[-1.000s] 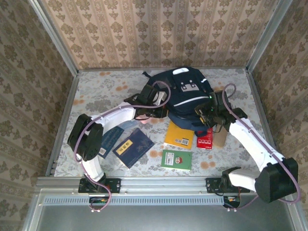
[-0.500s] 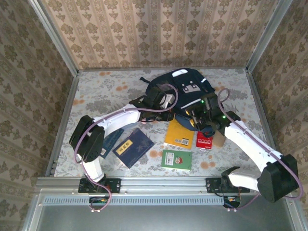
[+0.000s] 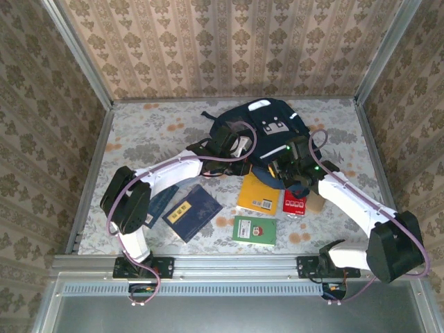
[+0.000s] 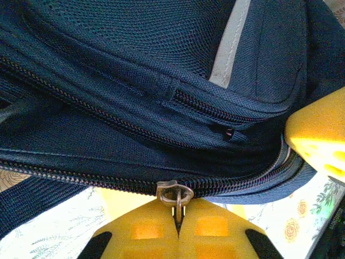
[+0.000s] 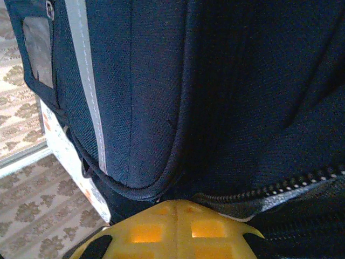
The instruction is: Pack the student bag
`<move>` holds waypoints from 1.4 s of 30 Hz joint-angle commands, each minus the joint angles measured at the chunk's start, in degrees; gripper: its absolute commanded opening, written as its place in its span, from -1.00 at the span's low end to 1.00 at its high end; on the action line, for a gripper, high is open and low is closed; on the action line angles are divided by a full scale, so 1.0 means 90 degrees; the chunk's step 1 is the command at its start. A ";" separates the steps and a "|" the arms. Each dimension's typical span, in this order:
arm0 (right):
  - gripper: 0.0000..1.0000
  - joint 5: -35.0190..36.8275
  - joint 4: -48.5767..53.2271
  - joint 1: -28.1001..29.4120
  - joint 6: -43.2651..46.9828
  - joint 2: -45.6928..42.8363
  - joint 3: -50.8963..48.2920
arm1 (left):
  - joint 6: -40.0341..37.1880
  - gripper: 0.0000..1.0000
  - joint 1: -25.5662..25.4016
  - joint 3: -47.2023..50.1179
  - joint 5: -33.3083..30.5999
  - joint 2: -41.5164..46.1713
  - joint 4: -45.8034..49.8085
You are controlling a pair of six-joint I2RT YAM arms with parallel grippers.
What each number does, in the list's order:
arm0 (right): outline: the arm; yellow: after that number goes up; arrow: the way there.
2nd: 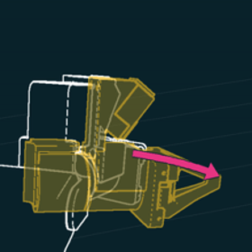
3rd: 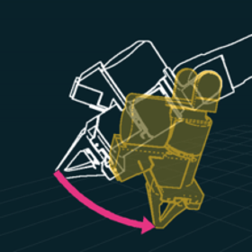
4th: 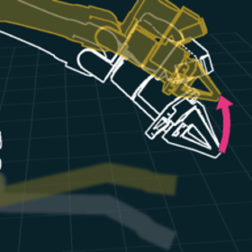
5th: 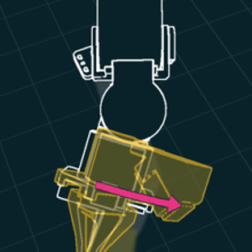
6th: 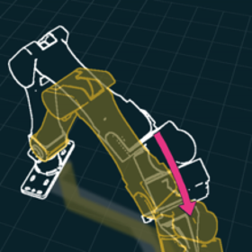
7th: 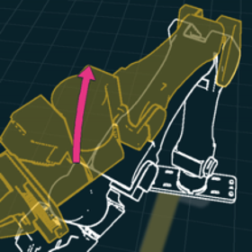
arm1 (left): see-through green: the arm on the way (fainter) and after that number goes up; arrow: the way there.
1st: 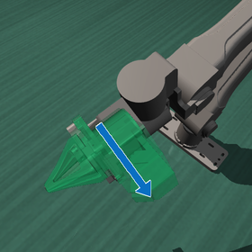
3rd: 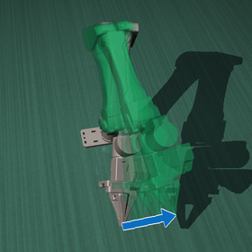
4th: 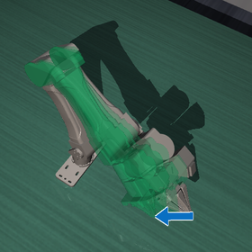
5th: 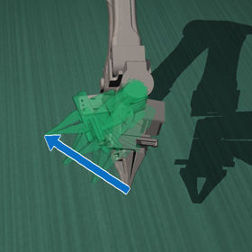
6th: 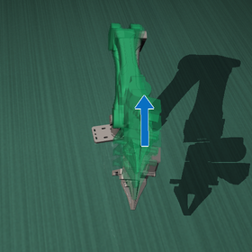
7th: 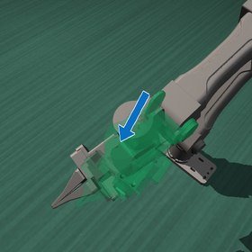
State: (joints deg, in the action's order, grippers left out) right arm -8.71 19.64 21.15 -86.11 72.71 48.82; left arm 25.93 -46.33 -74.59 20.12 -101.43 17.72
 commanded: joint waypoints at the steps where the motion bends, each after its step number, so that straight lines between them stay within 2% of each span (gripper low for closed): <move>1: -1.00 0.0390 -0.0015 -0.0059 -0.0023 -0.0132 -0.0164 | -0.0062 -1.00 0.0031 -0.0244 0.0043 0.0164 -0.0125; 10: -1.00 0.0626 0.0033 -0.0234 0.0055 -0.0546 -0.0383 | -0.0166 -1.00 0.0326 -0.0219 -0.0247 0.0176 0.0132; 15: -0.98 0.0427 -0.0129 -0.0322 0.0425 -0.0599 -0.0329 | -0.0195 -1.00 0.0506 -0.0218 -0.0160 0.0224 0.0187; 19: -0.19 0.0072 0.0550 -0.0301 0.0770 -0.0499 0.0160 | -0.0223 -1.00 0.0463 -0.0276 0.0008 0.0259 0.0180; 21: -0.04 -0.0108 0.0692 -0.0248 0.0583 -0.0641 0.0194 | -0.0233 -1.00 0.0422 -0.0311 0.0058 0.0273 0.0160; 24: 0.05 -0.0311 0.0610 -0.0049 0.0452 -0.0921 0.0149 | -0.0258 -1.00 0.0329 -0.0378 0.0184 0.0283 0.0124; 26: 0.08 -0.0435 0.0426 0.0004 0.1502 -0.0903 0.0370 | -0.0316 -1.00 0.0253 -0.0449 0.0264 0.0283 0.0143; 28: 0.09 -0.0603 0.0135 0.0011 0.3486 -0.0764 0.0643 | -0.0424 -1.00 0.0187 -0.0511 0.0218 0.0319 0.0225; 30: 0.04 -0.0277 0.0048 0.0071 0.5147 -0.0707 0.0692 | -0.0460 -1.00 0.0189 -0.0480 0.0163 0.0379 0.0258; 33: -0.04 -0.0327 -0.0669 0.0123 0.6867 -0.0708 0.0445 | -0.0447 -1.00 0.0268 -0.0326 0.0193 0.0501 0.0242; 37: -0.02 -0.1119 -0.2094 0.0389 0.9375 -0.1292 -0.0465 | -0.0329 -1.00 0.0391 -0.0013 0.0479 0.0658 -0.0077; 42: 0.16 -0.1764 -0.1468 0.0387 1.2282 -0.1292 -0.0482 | -0.0280 -1.00 0.0432 -0.0005 0.0828 0.0650 -0.0287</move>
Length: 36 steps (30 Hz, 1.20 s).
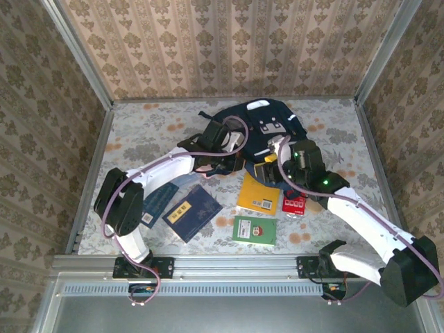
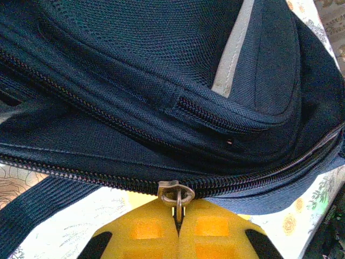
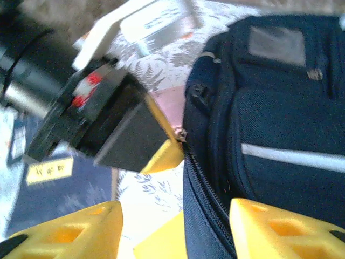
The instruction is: Pack the student bag
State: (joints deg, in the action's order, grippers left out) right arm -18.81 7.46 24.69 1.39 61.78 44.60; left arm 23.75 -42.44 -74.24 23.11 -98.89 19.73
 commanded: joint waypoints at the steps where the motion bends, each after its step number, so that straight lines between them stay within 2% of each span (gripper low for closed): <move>1: 0.18 -0.0808 0.0033 -0.0054 0.2849 0.0041 0.0104 | -0.0027 -1.00 0.0006 -0.0070 0.0582 0.0349 -0.0533; 4: 0.21 -0.1366 0.0822 -0.0232 0.3715 0.0468 0.0533 | -0.0072 -1.00 0.0025 -0.0146 0.0705 0.0324 -0.0503; 7: 0.27 -0.1009 0.1547 -0.0282 0.4624 0.0897 0.0810 | -0.0002 -1.00 0.0047 -0.0086 0.0787 0.0334 -0.0557; 10: 0.40 -0.0859 0.1582 -0.0311 0.4866 0.1085 0.0790 | 0.0051 -1.00 0.0058 -0.0010 0.0881 0.0370 -0.0665; 13: 0.39 -0.0580 0.1401 -0.0311 0.4846 0.1318 0.0789 | 0.0024 -1.00 0.0052 0.0044 0.0889 0.0419 -0.0697; 15: 0.22 -0.0223 0.1094 -0.0278 0.4820 0.1460 0.0741 | -0.0011 -1.00 0.0057 0.0072 0.0848 0.0448 -0.0689; 17: -0.03 0.0146 0.0884 -0.0253 0.4728 0.1582 0.0754 | -0.0034 -1.00 0.0057 0.0066 0.0797 0.0451 -0.0641; 19: -0.47 0.0391 0.0780 -0.0237 0.4680 0.1633 0.0776 | -0.0061 -1.00 0.0075 0.0037 0.0755 0.0441 -0.0574; 22: -1.00 0.0713 0.0545 -0.0165 0.4797 0.1568 0.0595 | -0.0064 -1.00 0.0123 -0.0041 0.0715 0.0412 -0.0489; 27: -1.00 0.1080 0.0047 -0.0116 0.4970 0.1248 0.0222 | -0.0007 -1.00 0.0373 -0.0169 0.0572 0.0344 -0.0250; 36: -1.00 0.1289 0.0034 0.0029 0.5014 0.0968 0.0115 | -0.0265 -1.00 0.0887 -0.0438 0.0304 0.0174 0.0331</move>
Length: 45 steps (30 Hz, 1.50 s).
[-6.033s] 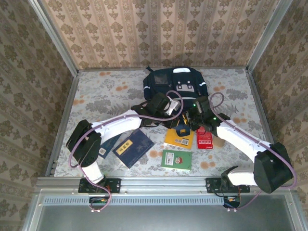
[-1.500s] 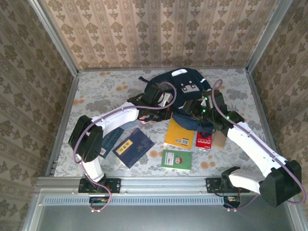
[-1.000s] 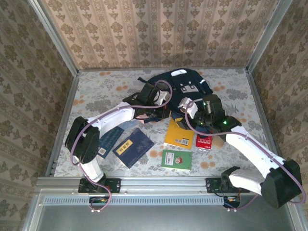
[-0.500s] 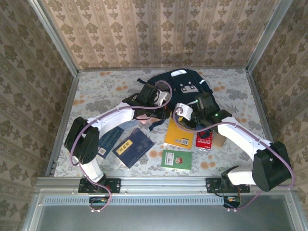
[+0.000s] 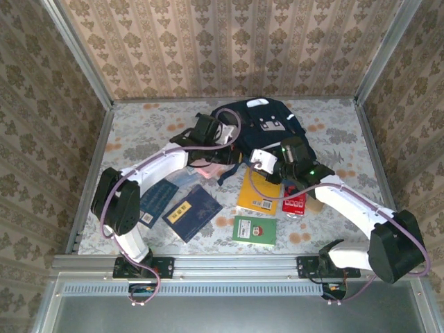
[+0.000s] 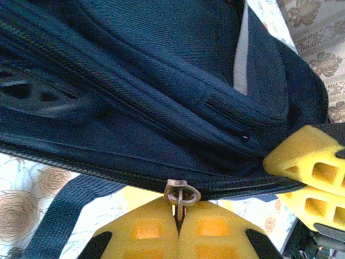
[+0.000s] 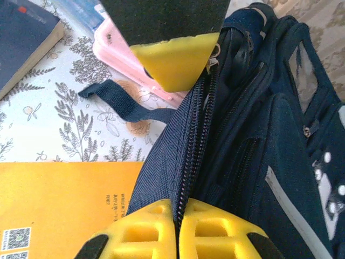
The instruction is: Pack the student bag
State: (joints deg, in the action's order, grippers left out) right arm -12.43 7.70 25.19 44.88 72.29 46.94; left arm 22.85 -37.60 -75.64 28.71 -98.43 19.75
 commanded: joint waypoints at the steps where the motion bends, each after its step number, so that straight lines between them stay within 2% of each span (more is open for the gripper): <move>1: -1.00 0.0648 0.0001 0.0008 0.0233 -0.0210 -0.0173 | -0.0160 -1.00 0.0407 -0.0310 -0.0386 0.0094 0.0359; 9: -1.00 0.0764 -0.0036 0.0083 0.0281 -0.0258 -0.0195 | -0.0095 -0.87 0.0801 -0.0695 -0.0777 -0.0282 0.0815; 19: -1.00 0.0853 -0.0022 0.0257 0.0410 -0.0109 -0.0226 | -0.0042 -0.48 0.0990 -0.1076 -0.0769 -0.0567 0.1014; 26: -1.00 0.0855 -0.0182 0.0505 0.0194 0.0258 -0.0120 | 0.0035 -0.34 0.0985 -0.0601 -0.0709 0.0020 0.0868; 31: -1.00 0.0724 -0.0748 0.0791 0.0063 0.0249 -0.0435 | 0.0007 -0.32 0.0985 -0.0174 -0.1129 0.0716 0.0948; 32: -0.94 0.0723 -0.1002 0.0814 -0.0047 0.0155 -0.0571 | -0.0014 -0.32 0.0975 -0.0092 -0.1256 0.0848 0.0976; 38: 0.05 0.0468 -0.1875 0.0824 -0.0803 -0.0474 -0.0899 | -0.0270 -0.26 0.0956 -0.0052 -0.1657 0.1239 0.1486; 39: 0.13 0.0473 -0.1919 0.0824 -0.0955 -0.0564 -0.0894 | -0.0293 -0.26 0.0939 -0.0053 -0.1638 0.1249 0.1537; 42: 0.13 0.0448 -0.1943 0.0831 -0.1526 -0.0833 -0.0857 | -0.0348 -0.23 0.0833 -0.0004 -0.1658 0.1310 0.1579; 45: -0.04 0.1398 -0.2133 0.0824 -0.3117 -0.1166 -0.0828 | -0.0387 -0.21 0.0671 -0.0003 -0.1742 0.1409 0.1628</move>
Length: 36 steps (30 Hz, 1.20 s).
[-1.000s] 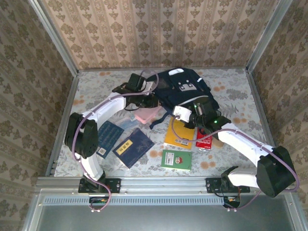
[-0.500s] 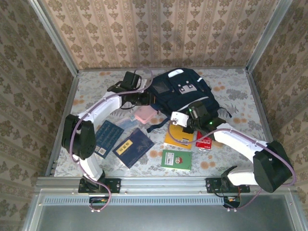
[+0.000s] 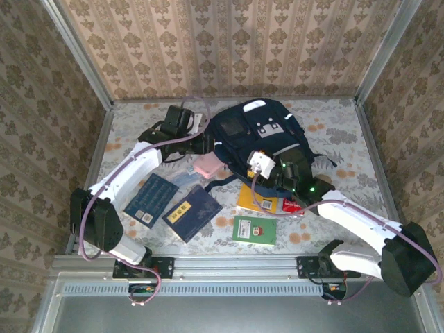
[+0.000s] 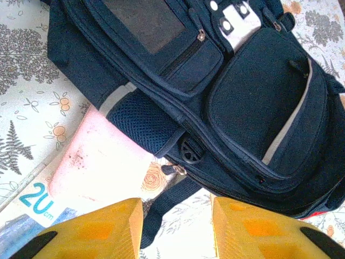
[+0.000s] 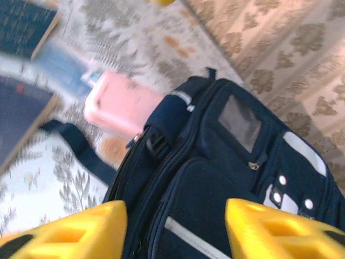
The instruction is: Pack the student bag
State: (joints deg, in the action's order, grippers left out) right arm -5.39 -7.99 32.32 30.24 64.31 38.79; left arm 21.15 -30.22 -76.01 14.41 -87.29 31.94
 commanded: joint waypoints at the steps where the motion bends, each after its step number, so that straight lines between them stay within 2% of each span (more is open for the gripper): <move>1: -0.08 0.1260 -0.0145 0.0025 -0.2246 -0.0414 0.0206 | -0.0206 -0.21 -0.0216 0.0006 -0.0170 0.0195 0.0307; 2: -0.08 0.1861 0.0337 0.0005 -0.2898 -0.0510 0.0385 | -0.0216 -0.20 -0.0266 -0.0041 -0.0190 0.0214 0.0366; 4: -0.10 0.2387 0.1883 -0.0200 -0.4022 -0.0622 0.1039 | -0.0299 -0.18 -0.0415 -0.0246 -0.0228 0.0217 0.0518; 5: -0.14 0.2418 0.2411 -0.0276 -0.4298 -0.0630 0.1246 | -0.0353 -0.18 -0.0480 -0.0343 -0.0274 0.0207 0.0591; 7: -0.25 0.2497 0.2724 -0.0332 -0.4539 -0.0715 0.1272 | -0.0489 -0.17 -0.0663 -0.0604 -0.0427 0.0177 0.0730; 8: -0.14 0.2348 0.2714 -0.0338 -0.4589 -0.0802 0.1198 | -0.0577 -0.17 -0.0743 -0.0694 -0.0514 0.0154 0.0771; 10: -0.20 0.1916 0.2845 -0.0594 -0.5181 -0.0990 0.1097 | -0.0832 -0.17 -0.0910 -0.0825 -0.0808 0.0117 0.0842; 12: -0.20 0.1675 0.3478 -0.1021 -0.5856 -0.0919 0.1331 | -0.1025 -0.16 -0.0977 -0.0778 -0.0998 0.0099 0.0825; 14: -0.11 0.1788 0.4495 -0.1493 -0.6751 -0.0743 0.1626 | -0.1070 -0.16 -0.0974 -0.0656 -0.0982 0.0088 0.0788; 16: 0.01 0.1511 0.5174 -0.2027 -0.7226 -0.0574 0.1781 | -0.1094 -0.16 -0.0971 -0.0512 -0.0901 0.0122 0.0714; 19: 0.08 0.2673 0.6474 -0.2426 -0.8160 -0.0309 0.1995 | -0.1109 -0.16 -0.0999 -0.0384 -0.0790 0.0186 0.0633; 21: 0.21 0.2598 0.6901 -0.2709 -0.8271 0.0048 0.2003 | -0.1118 -0.16 -0.1025 -0.0390 -0.0664 0.0213 0.0633; 25: 0.42 0.2468 0.7328 -0.2823 -0.8323 0.0820 0.1911 | -0.1109 -0.15 -0.1079 -0.0395 -0.0498 0.0288 0.0630; 27: 0.61 0.2467 0.7379 -0.2907 -0.8394 0.1103 0.1831 | -0.1100 -0.14 -0.1122 -0.0373 -0.0537 0.0341 0.0612; 30: 0.78 0.2242 0.7087 -0.3111 -0.8373 0.1294 0.1576 | -0.1100 -0.14 -0.1182 -0.0363 -0.0543 0.0395 0.0611; 36: 0.81 0.1829 0.6576 -0.3492 -0.8461 0.1609 0.1180 | -0.1129 -0.13 -0.1193 -0.0351 -0.0656 0.0526 0.0611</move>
State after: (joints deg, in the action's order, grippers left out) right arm 13.58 52.36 2.04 -44.16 77.73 50.98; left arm 12.27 -40.84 -79.83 8.75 -84.27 37.30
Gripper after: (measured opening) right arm 0.902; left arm 0.431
